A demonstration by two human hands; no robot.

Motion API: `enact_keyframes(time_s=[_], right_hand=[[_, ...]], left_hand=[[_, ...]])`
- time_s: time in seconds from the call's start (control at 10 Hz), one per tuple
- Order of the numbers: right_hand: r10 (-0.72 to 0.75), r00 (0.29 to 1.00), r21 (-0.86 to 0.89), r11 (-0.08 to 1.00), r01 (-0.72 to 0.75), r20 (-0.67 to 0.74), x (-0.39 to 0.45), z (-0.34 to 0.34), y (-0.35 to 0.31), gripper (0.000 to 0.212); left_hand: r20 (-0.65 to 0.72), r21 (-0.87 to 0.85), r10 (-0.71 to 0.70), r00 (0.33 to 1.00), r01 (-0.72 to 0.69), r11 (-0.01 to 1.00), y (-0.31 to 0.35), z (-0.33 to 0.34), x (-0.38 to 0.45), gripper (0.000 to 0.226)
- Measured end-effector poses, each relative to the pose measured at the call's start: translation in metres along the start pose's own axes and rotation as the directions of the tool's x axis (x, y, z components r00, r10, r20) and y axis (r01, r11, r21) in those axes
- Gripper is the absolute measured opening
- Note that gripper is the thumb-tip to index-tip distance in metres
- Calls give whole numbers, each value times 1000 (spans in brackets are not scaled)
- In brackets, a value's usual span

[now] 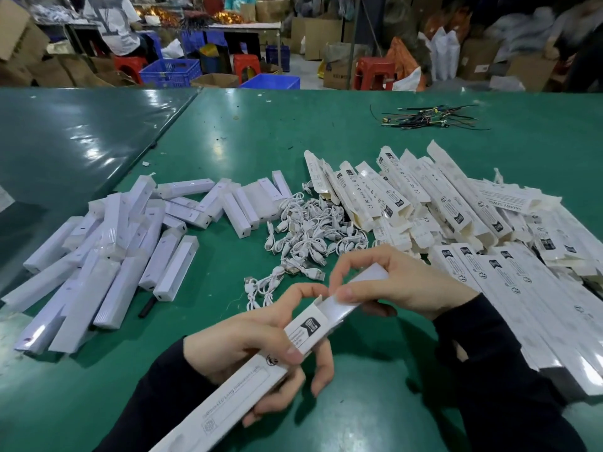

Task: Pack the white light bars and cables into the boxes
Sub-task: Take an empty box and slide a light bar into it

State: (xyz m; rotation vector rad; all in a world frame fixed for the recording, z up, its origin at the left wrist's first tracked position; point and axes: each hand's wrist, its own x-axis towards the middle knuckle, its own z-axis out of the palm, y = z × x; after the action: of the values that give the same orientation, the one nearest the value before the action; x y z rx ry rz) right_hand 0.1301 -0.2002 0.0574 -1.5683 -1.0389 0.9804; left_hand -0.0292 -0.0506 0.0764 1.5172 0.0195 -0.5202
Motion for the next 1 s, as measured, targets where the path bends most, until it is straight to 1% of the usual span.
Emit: enact_keyframes(time_s=[0.1,0.2,0.3,0.4,0.5,0.6,0.7,0.8,0.9,1.0], right_hand=[[16,989,38,999,-11,-144,9,9,1,49],[7,924,160,985,58,-381,21,21,5,66],[-82,879,54,991,122,-470,29,34,8,44],[-206,888,-122,978,171,-411,30,44,8,21],[-239,858,-147,970,193,-454,31,49,6,14],[-205,829,-95,979,183,-520,32,51,4,4],[-156,855,-91,988,128,-495,33,51,2,19],[-108,916,-24,994,108,-387,29,47,-1,29],[-165,905,-40,986,162,-391,30,47,2,27],[-137,947,32,988,153,-290,29,52,-2,42]], left_hand=[[88,-421,200,976,-145,895,-22,-17,7,83],[-43,-525,253,966,-238,817,-35,-29,14,81],[-131,-496,294,947,-319,808,-39,-29,18,71],[-198,-484,295,935,-355,800,-36,-28,17,66],[-285,-447,284,916,-389,806,-37,-29,19,66],[-288,-423,264,920,-370,827,-38,-26,22,67],[-258,-401,268,928,-355,845,-40,-24,23,67],[-243,-382,262,934,-341,859,-40,-22,25,67],[-290,-355,260,921,-356,865,-39,-21,26,68],[-299,-328,277,913,-371,869,-39,-20,27,69]])
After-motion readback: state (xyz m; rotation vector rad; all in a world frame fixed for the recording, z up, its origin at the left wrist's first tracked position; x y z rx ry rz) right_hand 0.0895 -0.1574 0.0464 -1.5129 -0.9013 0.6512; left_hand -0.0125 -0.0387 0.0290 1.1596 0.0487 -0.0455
